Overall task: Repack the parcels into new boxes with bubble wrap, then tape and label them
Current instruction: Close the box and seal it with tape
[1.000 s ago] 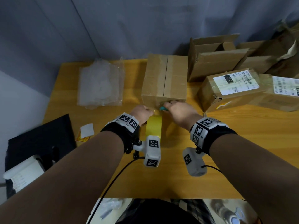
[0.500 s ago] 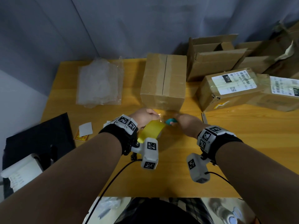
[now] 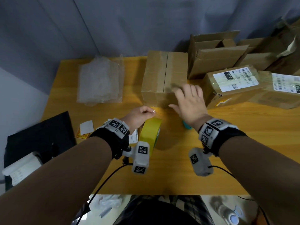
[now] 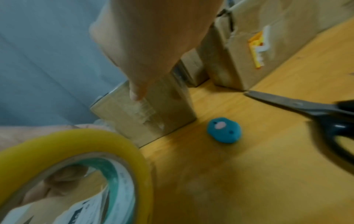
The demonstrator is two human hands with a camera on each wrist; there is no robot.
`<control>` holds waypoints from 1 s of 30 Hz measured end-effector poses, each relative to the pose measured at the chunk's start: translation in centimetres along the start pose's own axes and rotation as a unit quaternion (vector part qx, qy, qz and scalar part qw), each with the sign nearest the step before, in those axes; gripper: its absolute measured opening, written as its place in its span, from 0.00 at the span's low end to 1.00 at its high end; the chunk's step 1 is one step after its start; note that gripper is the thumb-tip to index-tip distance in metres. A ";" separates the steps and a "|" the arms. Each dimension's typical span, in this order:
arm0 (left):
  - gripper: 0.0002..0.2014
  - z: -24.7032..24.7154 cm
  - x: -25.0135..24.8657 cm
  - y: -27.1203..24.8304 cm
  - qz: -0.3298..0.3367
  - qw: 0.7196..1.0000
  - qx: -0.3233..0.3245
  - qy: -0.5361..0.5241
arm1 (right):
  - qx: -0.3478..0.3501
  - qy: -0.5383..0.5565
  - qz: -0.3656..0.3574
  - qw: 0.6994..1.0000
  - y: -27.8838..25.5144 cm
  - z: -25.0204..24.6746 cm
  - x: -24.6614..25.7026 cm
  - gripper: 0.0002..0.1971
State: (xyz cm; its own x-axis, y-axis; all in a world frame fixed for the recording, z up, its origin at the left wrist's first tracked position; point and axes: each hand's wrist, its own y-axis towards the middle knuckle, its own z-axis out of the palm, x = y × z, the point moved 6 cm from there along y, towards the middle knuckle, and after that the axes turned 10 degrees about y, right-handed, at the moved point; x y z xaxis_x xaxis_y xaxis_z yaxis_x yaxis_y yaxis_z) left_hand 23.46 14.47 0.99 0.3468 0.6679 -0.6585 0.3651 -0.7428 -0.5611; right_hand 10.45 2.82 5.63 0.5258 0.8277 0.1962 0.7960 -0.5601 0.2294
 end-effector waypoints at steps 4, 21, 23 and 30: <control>0.11 -0.5 0.4 0.2 0.005 1.000 -0.009 -0.010 | 0.105 -0.012 0.018 0.994 2.7 2.7 0.7 0.42; 0.03 -0.6 -1.2 -1.2 0.073 0.995 -0.049 -0.048 | -0.007 0.147 -0.010 0.989 0.4 0.4 2.8 0.22; 0.04 -0.5 -1.9 -1.5 0.096 0.993 -0.051 -0.035 | 0.096 0.252 -0.002 0.963 -0.6 1.0 3.5 0.20; 0.06 1.0 -3.0 -2.9 0.135 0.990 -0.039 0.009 | 0.175 0.469 0.189 0.845 -1.6 1.9 2.1 0.15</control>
State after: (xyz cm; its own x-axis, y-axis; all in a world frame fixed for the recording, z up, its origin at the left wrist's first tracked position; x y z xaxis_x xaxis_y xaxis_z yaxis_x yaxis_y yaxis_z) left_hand 20.51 14.57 4.03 0.4555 0.4463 -0.7703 0.3223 -0.8892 -0.3247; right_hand 10.85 5.49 3.85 0.4233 0.1071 0.8996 0.7507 -0.5974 -0.2821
